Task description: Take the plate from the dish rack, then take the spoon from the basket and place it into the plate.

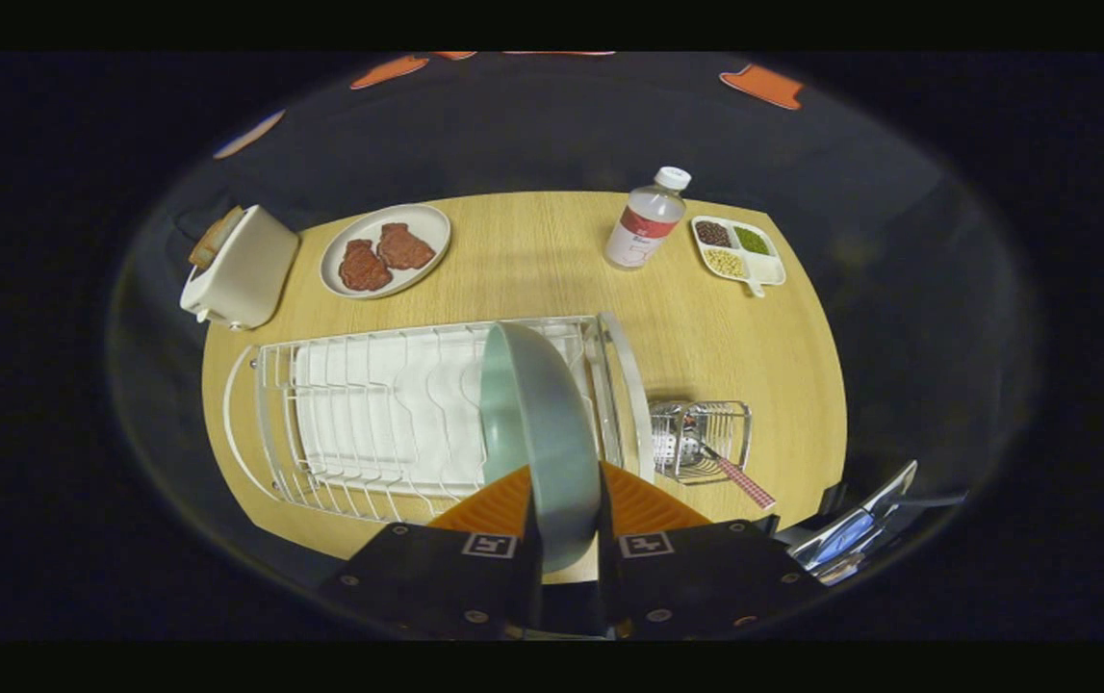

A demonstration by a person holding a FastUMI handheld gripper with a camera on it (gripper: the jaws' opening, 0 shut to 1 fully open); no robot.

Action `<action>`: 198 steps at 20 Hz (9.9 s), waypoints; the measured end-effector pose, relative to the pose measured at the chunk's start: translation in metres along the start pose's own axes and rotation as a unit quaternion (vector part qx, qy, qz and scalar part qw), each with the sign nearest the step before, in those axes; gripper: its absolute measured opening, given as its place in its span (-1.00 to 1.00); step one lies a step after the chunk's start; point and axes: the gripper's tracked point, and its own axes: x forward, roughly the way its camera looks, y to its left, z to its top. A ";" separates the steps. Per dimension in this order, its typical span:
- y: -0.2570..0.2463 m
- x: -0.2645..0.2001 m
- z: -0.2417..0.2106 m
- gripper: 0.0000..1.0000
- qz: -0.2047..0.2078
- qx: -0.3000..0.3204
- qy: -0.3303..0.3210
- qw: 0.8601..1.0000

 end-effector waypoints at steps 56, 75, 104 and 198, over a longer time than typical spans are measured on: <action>-0.009 0.111 -0.233 -0.44 0.303 0.119 -0.041 0.945; -0.137 0.074 -0.113 0.66 0.125 0.116 -0.308 0.936; -0.138 0.024 -0.045 -0.83 0.118 0.094 -0.405 0.902; -0.065 -0.165 -0.030 0.89 0.248 -0.057 -0.539 0.802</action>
